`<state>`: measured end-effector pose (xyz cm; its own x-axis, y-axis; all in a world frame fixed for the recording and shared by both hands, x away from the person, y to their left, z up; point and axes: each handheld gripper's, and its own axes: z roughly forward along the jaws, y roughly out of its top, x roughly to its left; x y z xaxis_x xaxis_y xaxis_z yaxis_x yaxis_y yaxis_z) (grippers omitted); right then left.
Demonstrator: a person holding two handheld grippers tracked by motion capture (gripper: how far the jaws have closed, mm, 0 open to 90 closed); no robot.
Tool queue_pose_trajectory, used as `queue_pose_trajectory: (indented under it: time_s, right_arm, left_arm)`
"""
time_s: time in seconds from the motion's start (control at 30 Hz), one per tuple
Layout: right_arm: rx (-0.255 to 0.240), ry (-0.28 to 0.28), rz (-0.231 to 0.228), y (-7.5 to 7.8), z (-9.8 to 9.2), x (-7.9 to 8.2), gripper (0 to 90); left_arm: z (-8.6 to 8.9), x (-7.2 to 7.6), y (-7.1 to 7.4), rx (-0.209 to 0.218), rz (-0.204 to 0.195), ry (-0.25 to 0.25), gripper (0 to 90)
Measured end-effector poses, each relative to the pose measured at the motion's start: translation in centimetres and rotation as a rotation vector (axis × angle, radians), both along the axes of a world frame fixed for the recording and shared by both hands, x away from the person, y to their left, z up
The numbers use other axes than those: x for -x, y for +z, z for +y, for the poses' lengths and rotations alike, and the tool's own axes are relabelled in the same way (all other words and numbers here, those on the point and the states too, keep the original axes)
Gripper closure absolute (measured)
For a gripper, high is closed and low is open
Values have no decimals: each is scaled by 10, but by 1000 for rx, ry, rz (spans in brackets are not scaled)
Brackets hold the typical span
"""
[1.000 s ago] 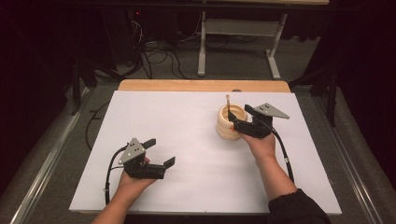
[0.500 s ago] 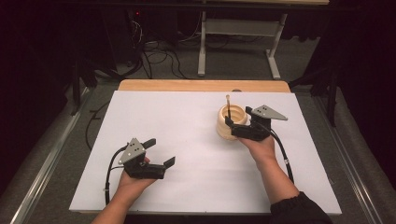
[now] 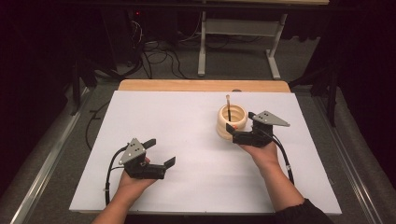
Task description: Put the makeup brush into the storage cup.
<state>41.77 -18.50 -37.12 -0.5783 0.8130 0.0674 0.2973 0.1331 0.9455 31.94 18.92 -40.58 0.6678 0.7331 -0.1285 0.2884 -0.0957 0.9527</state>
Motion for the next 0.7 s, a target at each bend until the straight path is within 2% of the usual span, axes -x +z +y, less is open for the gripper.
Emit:
queue_pose_trajectory:
  time_s: [0.33, 0.5, 0.6, 0.7]
  right_arm:
    - [10, 11, -13, -1, -12, 17, 11]
    - [26, 16, -20, 0, -20, 30, 11]
    - [25, 25, -19, 1, -25, 40, 11]
    - [16, 26, -36, 2, -30, 51, 11]
  left_arm:
    - [-1, 1, 0, -6, 1, 2, 3]
    - [0, 1, 0, 0, 2, 7, 3]
    - [-1, 2, 0, 2, 4, 9, 3]
    - [-2, 2, 0, 2, 5, 8, 4]
